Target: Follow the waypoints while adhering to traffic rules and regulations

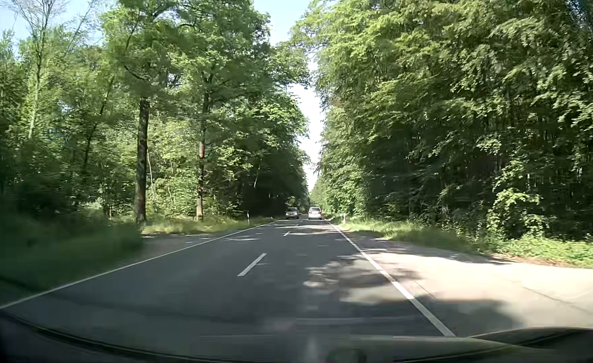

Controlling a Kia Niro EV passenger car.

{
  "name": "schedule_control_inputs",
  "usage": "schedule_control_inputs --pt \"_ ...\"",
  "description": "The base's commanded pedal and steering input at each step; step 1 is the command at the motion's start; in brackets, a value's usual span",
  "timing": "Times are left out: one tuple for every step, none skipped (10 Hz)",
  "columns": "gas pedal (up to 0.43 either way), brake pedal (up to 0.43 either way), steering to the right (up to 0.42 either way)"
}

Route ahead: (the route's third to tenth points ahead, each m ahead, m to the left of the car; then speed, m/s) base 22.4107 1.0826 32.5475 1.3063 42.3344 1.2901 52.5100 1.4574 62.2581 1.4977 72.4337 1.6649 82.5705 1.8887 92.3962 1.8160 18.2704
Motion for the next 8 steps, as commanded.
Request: schedule_control_inputs --pt "0.0 0.03 0.0" --pt "0.0 0.03 0.0" --pt "0.0 0.03 0.0" --pt "0.0 0.03 -0.001" --pt "0.0 0.03 -0.001" --pt "0.0 0.03 -0.001" --pt "0.0 0.03 -0.001" --pt "0.0 0.03 -0.001"
